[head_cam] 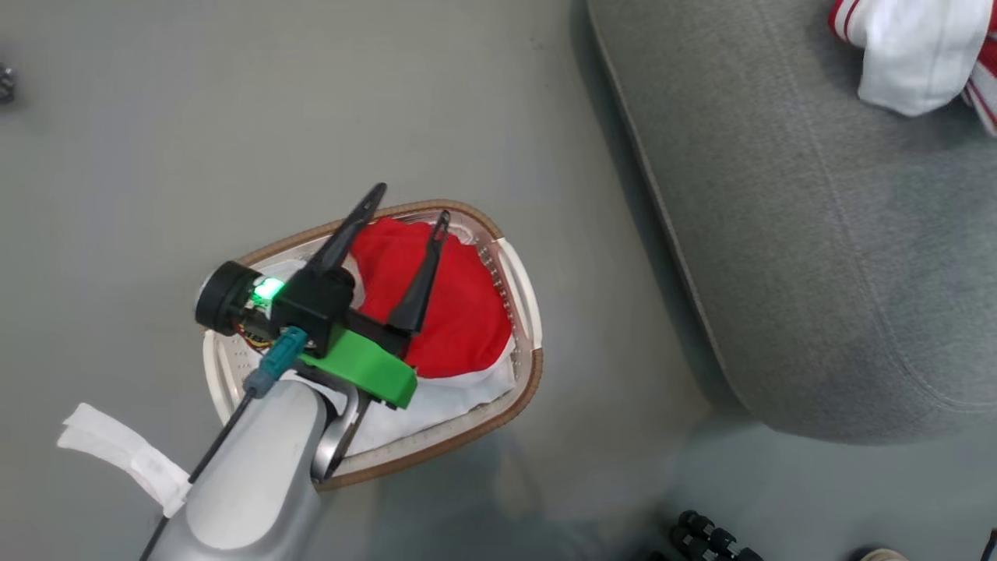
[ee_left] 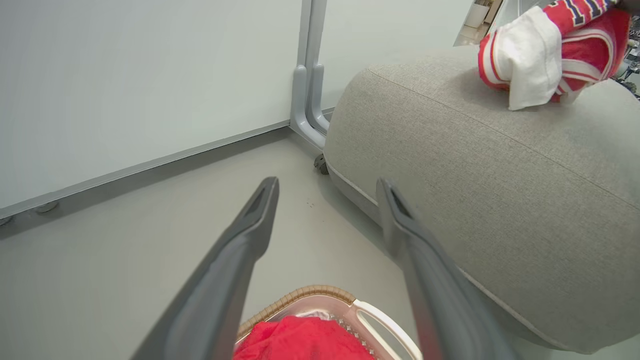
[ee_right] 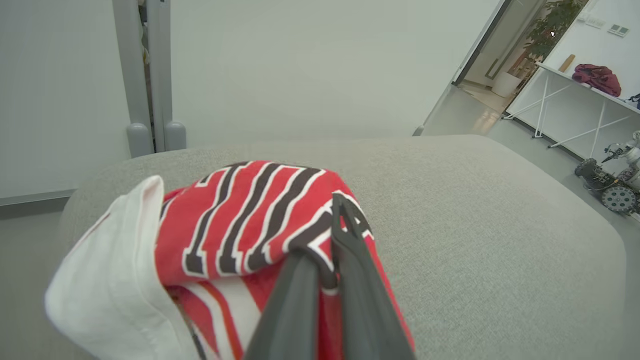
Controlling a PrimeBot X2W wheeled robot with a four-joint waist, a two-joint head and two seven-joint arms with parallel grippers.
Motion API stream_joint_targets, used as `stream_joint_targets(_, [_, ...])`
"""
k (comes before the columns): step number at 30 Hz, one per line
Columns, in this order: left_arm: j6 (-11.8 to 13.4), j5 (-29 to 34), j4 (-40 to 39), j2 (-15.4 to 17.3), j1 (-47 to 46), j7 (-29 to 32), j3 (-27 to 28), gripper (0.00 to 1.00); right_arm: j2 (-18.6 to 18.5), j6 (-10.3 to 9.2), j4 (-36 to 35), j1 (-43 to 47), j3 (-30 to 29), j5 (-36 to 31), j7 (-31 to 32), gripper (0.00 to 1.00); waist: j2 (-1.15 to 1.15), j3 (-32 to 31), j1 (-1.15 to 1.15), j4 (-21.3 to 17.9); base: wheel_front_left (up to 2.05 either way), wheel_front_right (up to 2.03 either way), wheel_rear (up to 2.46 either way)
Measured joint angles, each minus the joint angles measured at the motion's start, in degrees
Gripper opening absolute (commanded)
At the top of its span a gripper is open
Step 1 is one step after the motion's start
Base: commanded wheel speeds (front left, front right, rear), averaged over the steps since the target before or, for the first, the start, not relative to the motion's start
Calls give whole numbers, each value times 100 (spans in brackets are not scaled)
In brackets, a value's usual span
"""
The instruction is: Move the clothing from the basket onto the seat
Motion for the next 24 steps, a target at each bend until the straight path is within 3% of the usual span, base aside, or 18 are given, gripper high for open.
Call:
stream_joint_targets(3, [0, 1, -8, 5, 9, 0, 143, 100, 224, 0, -80, 355, -364, -120, 0, 100, 0, 76, 0, 129, 0, 0, 0])
stream_joint_targets(12, [-1, 36, 123, -48, 264, -1, 497, 100, 633, 0, -646, 1435, -1112, -205, 1, 100, 0, -187, 0, 267, 0, 0, 0])
stream_joint_targets(24, [-9, 214, 328, -398, 966, 0, 1412, 100, 1031, 0, -1535, 2955, -297, 316, 1, 100, 0, -995, -1, 385, 0, 0, 0])
